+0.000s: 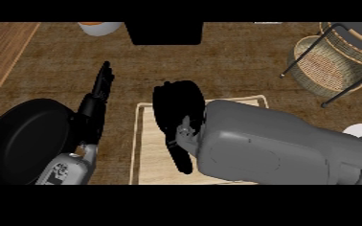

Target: Pick the squash from the tray and place it in the tiered basket

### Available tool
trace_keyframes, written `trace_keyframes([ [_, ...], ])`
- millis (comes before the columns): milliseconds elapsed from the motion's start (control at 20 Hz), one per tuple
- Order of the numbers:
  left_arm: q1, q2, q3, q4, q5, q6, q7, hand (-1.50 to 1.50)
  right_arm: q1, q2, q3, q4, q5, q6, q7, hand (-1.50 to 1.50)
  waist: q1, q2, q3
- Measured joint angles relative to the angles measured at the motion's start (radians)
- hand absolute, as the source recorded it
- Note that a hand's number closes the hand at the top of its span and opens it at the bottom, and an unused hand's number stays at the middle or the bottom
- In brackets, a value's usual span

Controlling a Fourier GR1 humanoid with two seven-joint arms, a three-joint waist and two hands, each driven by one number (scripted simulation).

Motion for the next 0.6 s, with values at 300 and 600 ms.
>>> trace_keyframes([
  [300,0.012,-0.012,-0.006,0.000,-0.012,0.001,-0.007,0.00,-0.036,0.004,0.050,0.002,-0.037,0.011,-0.008,-1.50,0.003,0.004,0.001],
  [600,0.011,-0.014,0.010,0.014,-0.007,-0.013,-0.026,0.00,-0.056,0.002,0.116,0.022,-0.015,0.021,-0.033,-1.50,0.005,0.007,0.001],
])
